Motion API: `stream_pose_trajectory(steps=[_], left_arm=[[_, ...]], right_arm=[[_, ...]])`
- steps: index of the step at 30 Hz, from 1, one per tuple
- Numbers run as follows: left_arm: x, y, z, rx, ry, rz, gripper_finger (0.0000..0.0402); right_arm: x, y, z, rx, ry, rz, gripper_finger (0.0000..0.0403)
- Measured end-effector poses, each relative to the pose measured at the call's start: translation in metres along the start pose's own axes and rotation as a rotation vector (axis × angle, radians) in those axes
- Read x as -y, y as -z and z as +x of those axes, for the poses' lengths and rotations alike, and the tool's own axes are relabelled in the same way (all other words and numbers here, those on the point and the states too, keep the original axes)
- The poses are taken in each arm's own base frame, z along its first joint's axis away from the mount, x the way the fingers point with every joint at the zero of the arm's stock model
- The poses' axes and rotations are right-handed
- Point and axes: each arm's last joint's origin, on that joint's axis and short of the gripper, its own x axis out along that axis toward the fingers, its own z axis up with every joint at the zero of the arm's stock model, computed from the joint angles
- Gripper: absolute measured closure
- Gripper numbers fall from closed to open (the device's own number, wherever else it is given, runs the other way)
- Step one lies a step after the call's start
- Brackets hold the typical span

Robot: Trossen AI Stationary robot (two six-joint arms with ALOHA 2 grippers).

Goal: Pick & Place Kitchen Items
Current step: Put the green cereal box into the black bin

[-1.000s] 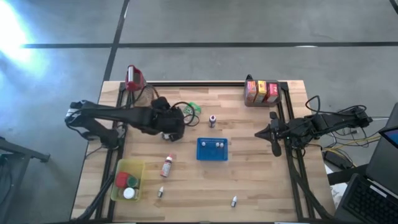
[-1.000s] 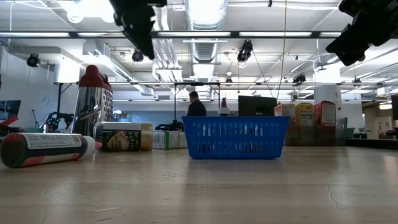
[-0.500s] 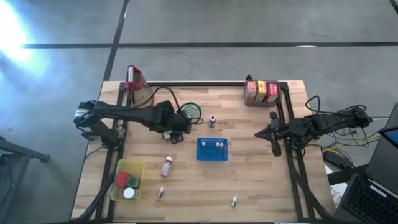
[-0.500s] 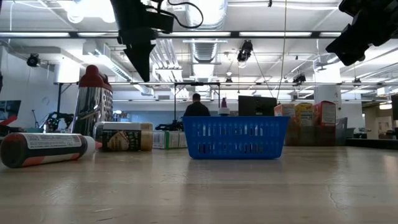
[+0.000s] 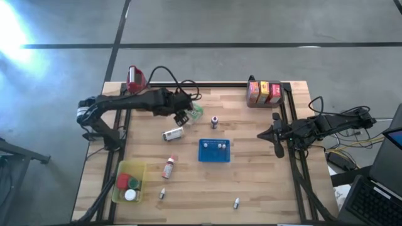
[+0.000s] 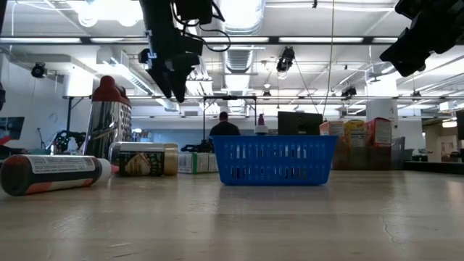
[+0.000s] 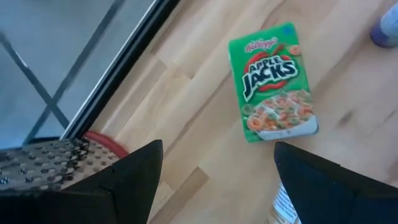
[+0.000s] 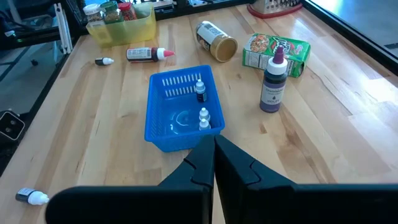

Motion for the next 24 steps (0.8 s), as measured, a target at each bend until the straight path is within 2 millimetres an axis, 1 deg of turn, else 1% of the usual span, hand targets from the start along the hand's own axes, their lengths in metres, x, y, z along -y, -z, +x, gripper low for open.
stream_pose_trajectory(steps=[3,7,9,14,18,22,24], left_arm=[[-0.001,-0.004,0.001,0.029,0.01,-0.056,0.009],[0.002,-0.016,0.0,0.137,0.057,-0.146,0.009],[0.005,-0.018,-0.001,0.157,0.083,-0.155,0.009],[0.01,-0.016,-0.002,0.12,0.182,-0.138,0.009],[0.01,-0.016,-0.002,0.115,0.182,-0.083,0.009],[0.012,-0.015,-0.003,0.11,0.21,-0.078,0.009],[0.013,-0.015,-0.003,0.105,0.224,-0.113,0.0088]], right_arm=[[0.0,0.0,0.0,0.0,0.0,0.0,0.0394],[0.0,0.0,0.0,0.0,0.0,0.0,0.0394],[0.0,0.0,0.0,0.0,0.0,0.0,0.0394],[0.0,0.0,0.0,0.0,0.0,0.0,0.0394],[0.0,0.0,0.0,0.0,0.0,0.0,0.0394],[0.0,0.0,0.0,0.0,0.0,0.0,0.0394],[0.0,0.0,0.0,0.0,0.0,0.0,0.0394]])
